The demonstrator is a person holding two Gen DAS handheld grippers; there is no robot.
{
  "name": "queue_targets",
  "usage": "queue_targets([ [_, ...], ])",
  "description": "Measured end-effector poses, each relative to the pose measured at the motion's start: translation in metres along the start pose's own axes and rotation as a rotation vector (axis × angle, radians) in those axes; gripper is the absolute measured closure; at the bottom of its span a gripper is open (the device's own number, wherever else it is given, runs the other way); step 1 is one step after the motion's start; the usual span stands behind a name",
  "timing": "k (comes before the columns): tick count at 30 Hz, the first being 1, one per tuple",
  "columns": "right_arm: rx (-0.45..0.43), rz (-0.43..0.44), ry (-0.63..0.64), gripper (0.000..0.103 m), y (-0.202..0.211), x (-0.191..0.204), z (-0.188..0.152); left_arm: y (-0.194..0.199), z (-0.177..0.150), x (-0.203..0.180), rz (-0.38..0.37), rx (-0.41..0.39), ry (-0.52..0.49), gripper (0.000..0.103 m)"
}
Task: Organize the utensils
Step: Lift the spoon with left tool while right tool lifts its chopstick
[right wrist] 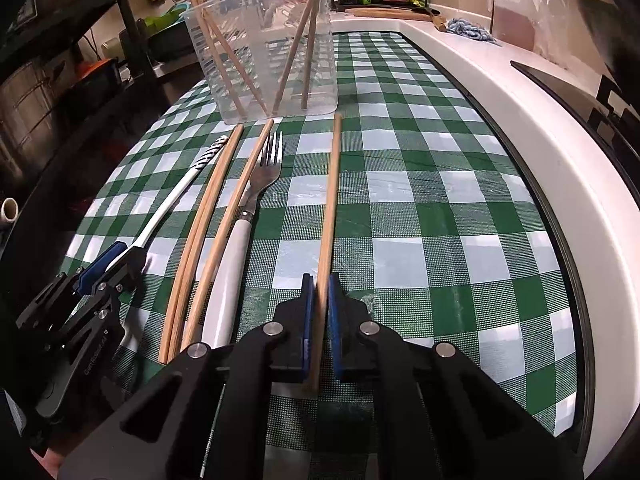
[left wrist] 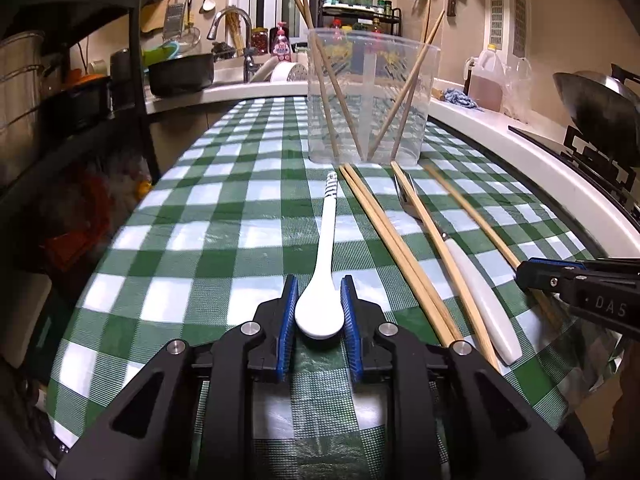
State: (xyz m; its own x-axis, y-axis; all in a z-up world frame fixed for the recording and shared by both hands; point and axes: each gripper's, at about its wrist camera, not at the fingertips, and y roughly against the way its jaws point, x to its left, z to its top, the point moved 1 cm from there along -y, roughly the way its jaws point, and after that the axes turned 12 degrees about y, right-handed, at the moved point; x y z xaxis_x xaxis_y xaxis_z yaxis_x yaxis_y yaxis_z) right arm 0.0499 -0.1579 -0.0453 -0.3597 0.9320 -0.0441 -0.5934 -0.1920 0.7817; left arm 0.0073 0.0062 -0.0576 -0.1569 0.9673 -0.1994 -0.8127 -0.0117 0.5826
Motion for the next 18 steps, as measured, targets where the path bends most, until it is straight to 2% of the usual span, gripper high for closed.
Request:
queue_targets([
  [4,-0.042,-0.017,0.027,0.096,0.012,0.003,0.004,0.009,0.007,0.000,0.000,-0.032,-0.005,0.081],
  [12,-0.129,-0.042,0.047,0.096,0.044,0.000,0.013,0.041,0.031,-0.007,-0.018,-0.151,-0.042,0.081],
  [18,-0.208,-0.069,0.078,0.096,0.075,0.004,0.027,0.057,0.053,-0.006,-0.043,-0.187,-0.025,0.081],
])
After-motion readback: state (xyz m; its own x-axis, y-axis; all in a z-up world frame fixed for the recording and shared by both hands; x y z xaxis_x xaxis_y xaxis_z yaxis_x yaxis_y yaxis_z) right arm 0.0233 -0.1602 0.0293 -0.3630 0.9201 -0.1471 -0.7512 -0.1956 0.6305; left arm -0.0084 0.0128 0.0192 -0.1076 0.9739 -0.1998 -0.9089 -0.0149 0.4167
